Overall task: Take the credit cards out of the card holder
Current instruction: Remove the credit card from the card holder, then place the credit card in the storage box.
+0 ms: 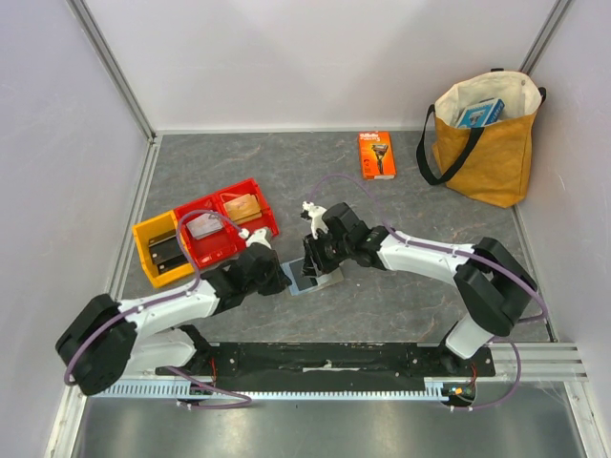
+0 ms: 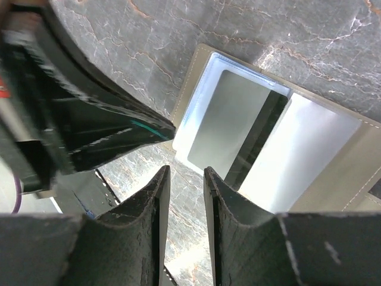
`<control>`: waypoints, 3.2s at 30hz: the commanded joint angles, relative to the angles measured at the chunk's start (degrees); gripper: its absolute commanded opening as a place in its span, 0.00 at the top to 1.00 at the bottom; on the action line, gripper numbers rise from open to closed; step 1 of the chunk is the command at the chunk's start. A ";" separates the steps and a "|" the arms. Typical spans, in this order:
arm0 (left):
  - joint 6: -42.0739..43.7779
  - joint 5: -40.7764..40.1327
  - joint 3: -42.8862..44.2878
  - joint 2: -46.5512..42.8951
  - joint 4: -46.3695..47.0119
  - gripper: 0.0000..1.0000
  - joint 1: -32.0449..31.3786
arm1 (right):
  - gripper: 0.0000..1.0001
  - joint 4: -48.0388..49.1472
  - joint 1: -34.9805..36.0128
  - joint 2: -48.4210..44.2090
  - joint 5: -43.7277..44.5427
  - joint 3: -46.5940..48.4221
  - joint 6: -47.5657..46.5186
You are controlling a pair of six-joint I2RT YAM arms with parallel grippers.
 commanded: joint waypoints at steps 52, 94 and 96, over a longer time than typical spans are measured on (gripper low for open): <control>-6.34 0.89 -3.30 8.70 8.80 0.98 3.55 | 1.00 39.22 -17.40 14.78 -25.30 -14.79 16.14; 80.57 -28.37 6.63 1.57 37.09 0.17 -29.75 | 1.00 16.28 -22.94 -25.81 -14.58 -19.89 36.70; 83.99 -29.78 7.16 4.29 40.33 0.21 -30.46 | 1.00 15.84 -22.94 -27.14 -14.58 -20.15 37.14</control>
